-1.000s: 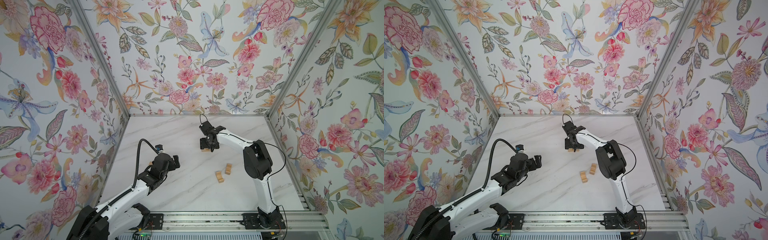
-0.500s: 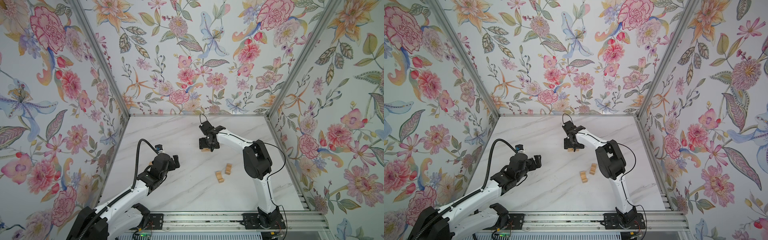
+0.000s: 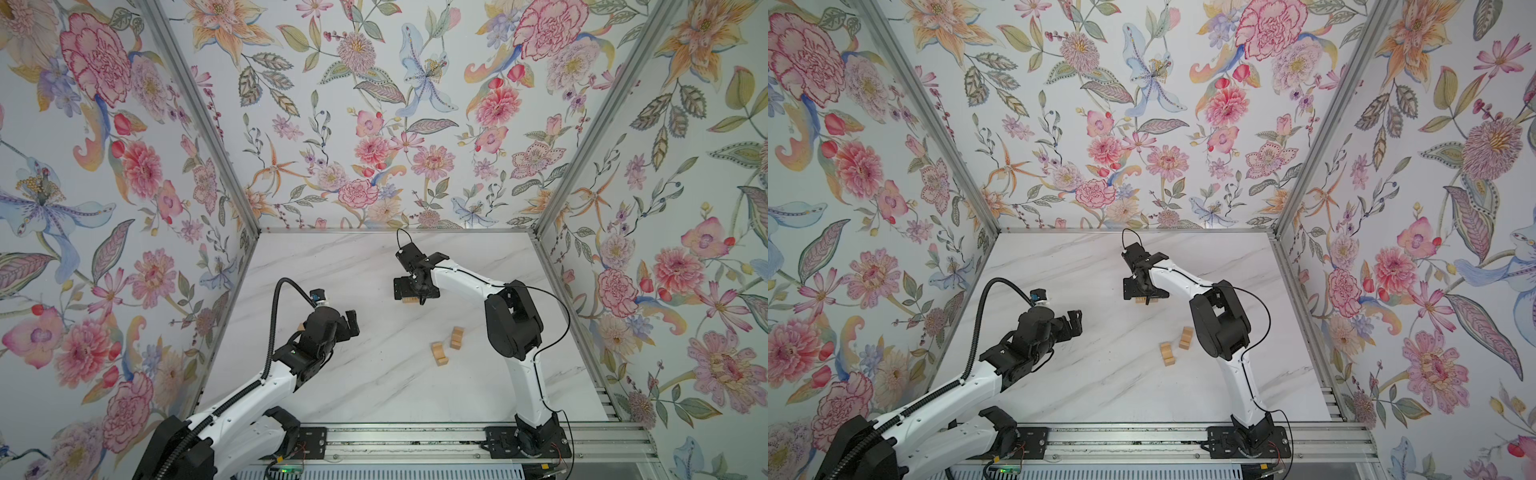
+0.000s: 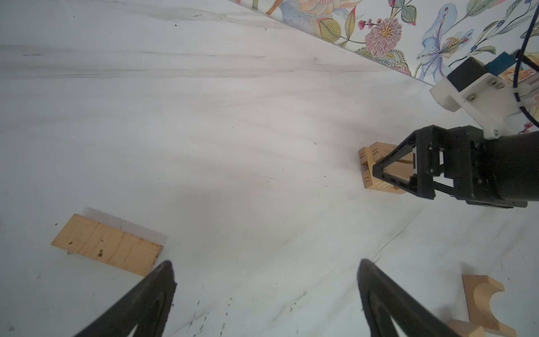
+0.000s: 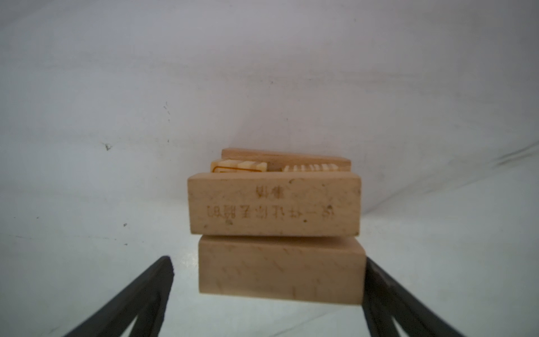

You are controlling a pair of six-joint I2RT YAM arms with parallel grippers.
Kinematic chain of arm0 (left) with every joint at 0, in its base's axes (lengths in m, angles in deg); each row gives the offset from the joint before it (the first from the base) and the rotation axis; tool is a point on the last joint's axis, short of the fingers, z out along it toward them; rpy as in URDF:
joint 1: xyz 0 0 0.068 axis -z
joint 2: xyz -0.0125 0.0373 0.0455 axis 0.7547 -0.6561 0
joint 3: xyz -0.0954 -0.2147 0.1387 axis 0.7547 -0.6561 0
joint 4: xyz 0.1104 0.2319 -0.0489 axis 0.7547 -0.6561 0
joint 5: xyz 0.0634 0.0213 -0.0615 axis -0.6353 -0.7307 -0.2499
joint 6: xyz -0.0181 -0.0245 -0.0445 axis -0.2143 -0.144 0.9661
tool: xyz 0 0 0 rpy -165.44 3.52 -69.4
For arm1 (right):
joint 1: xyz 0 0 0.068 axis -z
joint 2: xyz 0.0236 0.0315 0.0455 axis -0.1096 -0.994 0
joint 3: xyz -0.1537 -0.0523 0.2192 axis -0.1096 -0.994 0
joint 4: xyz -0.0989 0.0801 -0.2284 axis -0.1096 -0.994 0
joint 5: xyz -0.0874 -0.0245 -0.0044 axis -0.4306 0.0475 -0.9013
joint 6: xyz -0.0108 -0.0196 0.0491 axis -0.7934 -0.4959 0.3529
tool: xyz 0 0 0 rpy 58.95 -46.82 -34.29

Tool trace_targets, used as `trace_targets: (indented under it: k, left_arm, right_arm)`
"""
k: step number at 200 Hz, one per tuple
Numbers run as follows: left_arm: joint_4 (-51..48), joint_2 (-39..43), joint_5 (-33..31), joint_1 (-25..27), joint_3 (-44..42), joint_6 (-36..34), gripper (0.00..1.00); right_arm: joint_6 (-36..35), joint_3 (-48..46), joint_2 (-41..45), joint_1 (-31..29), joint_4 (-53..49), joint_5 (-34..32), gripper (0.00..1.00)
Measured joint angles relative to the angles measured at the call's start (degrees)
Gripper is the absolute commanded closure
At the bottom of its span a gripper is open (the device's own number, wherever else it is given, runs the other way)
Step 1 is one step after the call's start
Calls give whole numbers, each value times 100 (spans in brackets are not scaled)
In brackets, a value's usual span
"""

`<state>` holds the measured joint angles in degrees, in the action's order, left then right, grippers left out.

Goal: Build the wood block tower

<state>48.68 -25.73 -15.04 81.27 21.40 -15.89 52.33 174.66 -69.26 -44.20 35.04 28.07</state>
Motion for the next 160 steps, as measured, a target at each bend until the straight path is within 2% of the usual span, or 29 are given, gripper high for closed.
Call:
trace_targets:
  k: [30, 69, 160]
  left_arm:
    - [-83, 155, 2, 0, 0, -28, 1]
    - [-186, 470, 7, 52, 0, -31, 1]
    - [-518, 883, -151, 791, -138, 271, 1]
  right_arm:
    - [0, -111, 212, -98, -2, -52, 1]
    - [2, -636, 1027, -142, 2, -170, 0]
    - [48, -2124, 2345, -216, -17, -505, 0]
